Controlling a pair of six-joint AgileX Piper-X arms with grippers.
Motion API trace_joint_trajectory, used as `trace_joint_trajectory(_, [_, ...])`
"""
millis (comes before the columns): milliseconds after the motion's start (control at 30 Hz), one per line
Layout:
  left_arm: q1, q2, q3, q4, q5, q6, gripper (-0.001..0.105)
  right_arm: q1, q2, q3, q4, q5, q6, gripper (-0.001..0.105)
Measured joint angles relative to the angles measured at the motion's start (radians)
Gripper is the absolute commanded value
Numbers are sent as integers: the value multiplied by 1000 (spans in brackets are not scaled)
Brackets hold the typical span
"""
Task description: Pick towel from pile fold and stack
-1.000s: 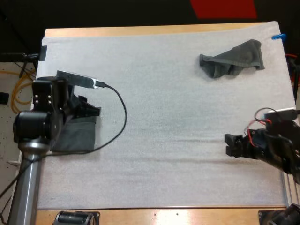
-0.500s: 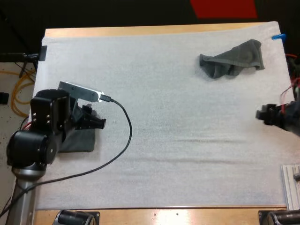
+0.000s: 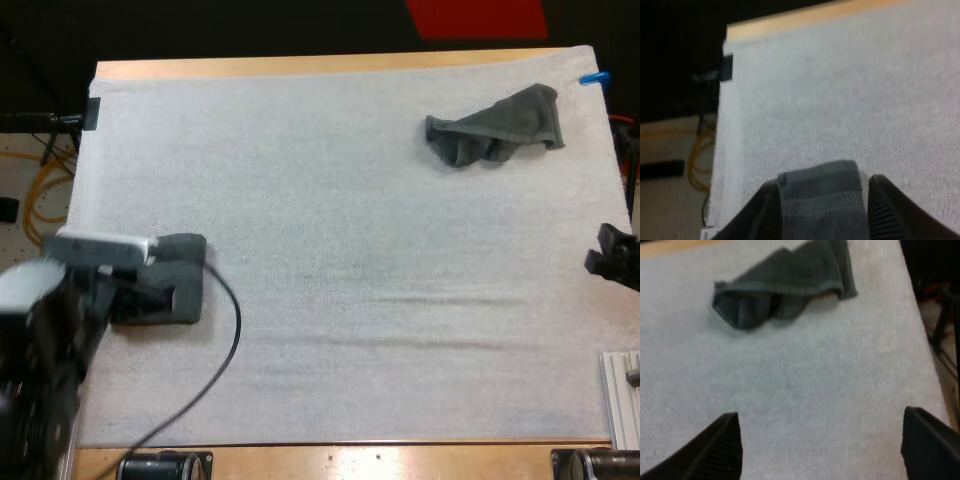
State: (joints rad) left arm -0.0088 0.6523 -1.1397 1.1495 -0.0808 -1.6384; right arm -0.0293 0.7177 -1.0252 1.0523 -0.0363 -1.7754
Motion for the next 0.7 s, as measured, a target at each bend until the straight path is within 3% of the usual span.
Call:
trace_joint_trajectory(467, [0,-559,-4,54,-12,46,39,0,-483,-4,-17,16,-4,64])
trace_joint_trajectory(567, [0,-660,-10,136,-12,52,39,0,-580,14,-27,18,-4,64])
trace_joint_trajectory(700, [0,-676,-11,270,-14,52,39,0,-699,67,-32,18,9,64])
